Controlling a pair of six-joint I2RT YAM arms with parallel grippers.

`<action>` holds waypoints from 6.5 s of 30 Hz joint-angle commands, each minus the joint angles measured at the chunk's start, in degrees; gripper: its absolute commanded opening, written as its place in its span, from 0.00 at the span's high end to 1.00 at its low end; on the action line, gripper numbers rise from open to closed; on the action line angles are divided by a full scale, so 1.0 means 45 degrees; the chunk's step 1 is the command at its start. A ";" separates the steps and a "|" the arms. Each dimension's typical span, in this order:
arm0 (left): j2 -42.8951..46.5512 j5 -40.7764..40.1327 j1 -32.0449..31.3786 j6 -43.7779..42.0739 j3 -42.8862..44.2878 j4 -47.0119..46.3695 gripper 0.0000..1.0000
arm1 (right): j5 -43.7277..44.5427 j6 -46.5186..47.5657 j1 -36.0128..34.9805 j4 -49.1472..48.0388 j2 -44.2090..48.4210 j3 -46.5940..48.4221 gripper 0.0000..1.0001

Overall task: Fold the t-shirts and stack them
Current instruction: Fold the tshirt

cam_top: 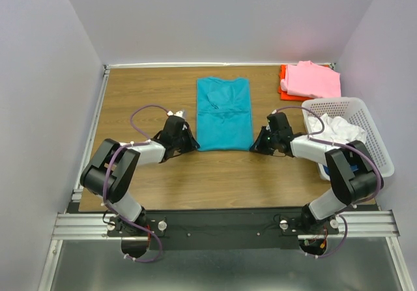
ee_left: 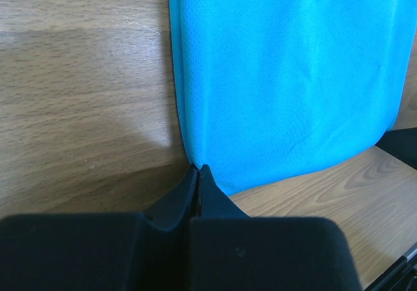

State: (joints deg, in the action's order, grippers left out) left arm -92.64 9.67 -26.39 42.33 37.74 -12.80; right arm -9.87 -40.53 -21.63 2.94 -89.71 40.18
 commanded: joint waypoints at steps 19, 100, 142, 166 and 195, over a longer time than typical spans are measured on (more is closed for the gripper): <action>0.8532 -0.2617 -0.1381 0.0613 -0.2350 0.3662 1.00 | -0.1693 -0.0914 -0.1834 0.3327 0.7862 -0.2251 0.99; -0.4158 -0.2209 0.1607 -0.1358 0.9035 0.3235 1.00 | -0.3354 0.0746 0.2110 0.1905 -0.3306 0.5992 0.99; -0.2520 0.1522 0.0631 -0.1144 0.3258 -0.0163 0.02 | -0.2241 0.1937 0.0216 0.0831 -0.4576 0.5428 0.00; 0.1783 -0.1095 -0.1518 -0.0440 0.1320 0.1241 0.02 | -0.4329 0.3402 0.0119 0.1183 -0.0355 0.3531 0.00; -0.3009 0.0507 0.0357 -0.1184 0.3725 0.1008 0.02 | -0.1949 0.4006 0.0060 0.1434 -0.3834 0.4857 0.00</action>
State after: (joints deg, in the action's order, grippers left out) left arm -105.47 11.27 -25.54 37.32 57.25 -10.92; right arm -25.43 -25.32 -21.06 6.87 -104.40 60.71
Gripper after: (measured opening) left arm 0.983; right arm 0.997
